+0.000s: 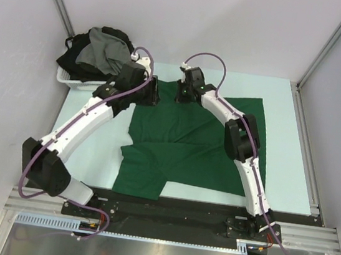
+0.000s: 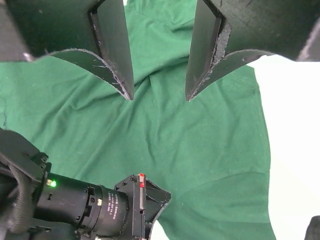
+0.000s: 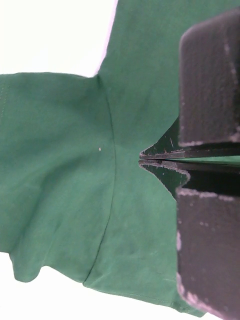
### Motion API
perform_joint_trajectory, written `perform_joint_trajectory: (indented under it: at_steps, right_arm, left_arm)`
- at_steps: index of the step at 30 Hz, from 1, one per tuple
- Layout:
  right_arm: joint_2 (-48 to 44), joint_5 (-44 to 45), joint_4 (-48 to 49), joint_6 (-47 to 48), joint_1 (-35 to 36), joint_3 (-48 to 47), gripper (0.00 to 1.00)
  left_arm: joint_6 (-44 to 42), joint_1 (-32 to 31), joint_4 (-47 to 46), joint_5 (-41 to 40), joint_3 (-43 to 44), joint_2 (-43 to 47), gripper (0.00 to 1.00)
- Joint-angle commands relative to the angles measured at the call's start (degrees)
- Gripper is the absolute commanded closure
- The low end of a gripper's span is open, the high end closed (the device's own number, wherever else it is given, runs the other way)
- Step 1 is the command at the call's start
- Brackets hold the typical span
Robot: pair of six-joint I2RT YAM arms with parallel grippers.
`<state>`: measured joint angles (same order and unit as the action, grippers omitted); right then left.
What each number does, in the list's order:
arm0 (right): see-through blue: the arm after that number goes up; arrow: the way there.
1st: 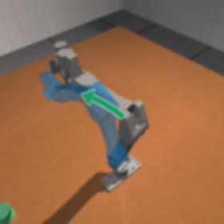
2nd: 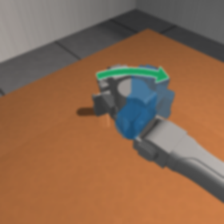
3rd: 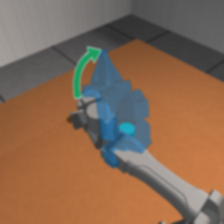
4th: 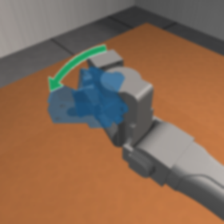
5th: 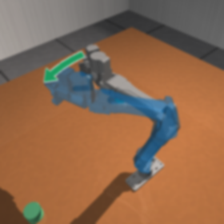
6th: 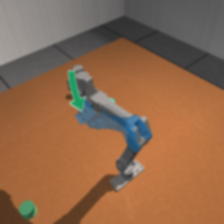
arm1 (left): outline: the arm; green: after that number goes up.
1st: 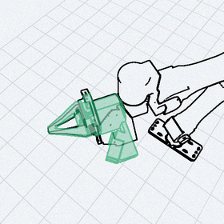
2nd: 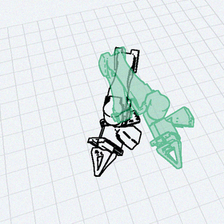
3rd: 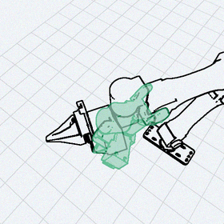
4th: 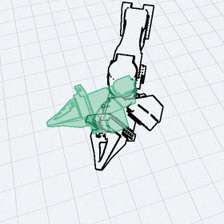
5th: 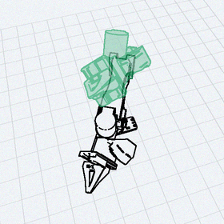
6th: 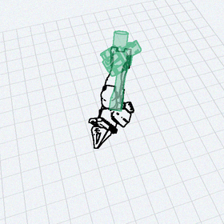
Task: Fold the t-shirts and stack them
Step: Flatten out the tshirt
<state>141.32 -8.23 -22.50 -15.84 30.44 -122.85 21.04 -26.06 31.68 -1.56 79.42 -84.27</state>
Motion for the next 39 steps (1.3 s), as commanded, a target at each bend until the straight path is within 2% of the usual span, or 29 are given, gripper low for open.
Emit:
perform_joint_trajectory:
  at_steps: [1,4,6,7,9,10,15,16,20,21,23,25,29,39]
  right_arm:
    - [-1.65,1.55,-1.31,0.28,-1.69,-1.88,1.00]
    - [-6.74,2.34,-2.63,0.89,-3.71,1.98,1.00]
    - [-12.88,3.39,-2.29,1.33,-4.94,7.23,0.92]
    - [-15.34,3.74,-1.15,1.42,-5.30,9.18,0.82]
    - [-22.88,4.71,0.52,2.12,-5.91,13.58,0.75]
    - [-25.10,5.24,1.49,2.39,-5.91,17.17,0.68]
    - [-36.36,7.00,-1.40,4.49,-6.35,23.78,0.57]
    - [-39.68,7.17,-2.80,4.67,-6.35,24.75,0.55]
    - [-47.17,7.61,-6.67,5.29,-6.44,29.93,0.53]
    - [-48.58,7.79,-7.29,5.55,-6.53,30.73,0.53]
    - [-52.88,8.23,-9.04,5.99,-6.88,32.58,0.53]
    - [-55.61,8.23,-10.80,6.08,-7.41,35.21,0.52]
    - [-61.32,9.81,-13.18,5.73,-8.55,39.69,0.52]
    - [-65.64,9.99,-16.43,4.67,-9.34,46.30,0.53]
  left_arm:
    - [0.93,0.05,-1.35,-1.95,-3.73,2.09,0.48]
    - [0.15,0.05,-3.81,-3.61,-5.06,0.17,0.48]
    - [-0.03,0.05,-5.48,-4.06,-4.80,-2.03,0.49]
    - [-0.12,0.05,-5.75,-4.06,-3.58,-4.65,0.49]
    - [-0.03,0.05,-6.80,-3.71,-1.82,-7.82,0.50]
    - [0.14,0.05,-7.42,-2.93,-0.07,-11.06,0.50]
    - [-0.64,-0.04,-9.53,-2.31,8.37,-21.35,0.56]
    - [-1.26,-0.04,-9.53,-2.30,12.30,-23.20,0.58]
    - [-2.40,0.05,-7.87,-3.79,22.17,-32.87,0.65]
    - [-2.49,0.31,-7.69,-4.15,23.75,-35.67,0.77]
    - [-1.70,0.66,-7.69,-3.80,27.27,-38.59,0.86]
    - [-0.83,0.93,-7.78,-3.54,29.20,-41.49,0.99]
    - [-0.82,1.02,-8.04,-3.80,31.41,-45.27,1.00]
    - [-0.21,2.68,-6.38,-4.24,36.68,-53.10,1.00]
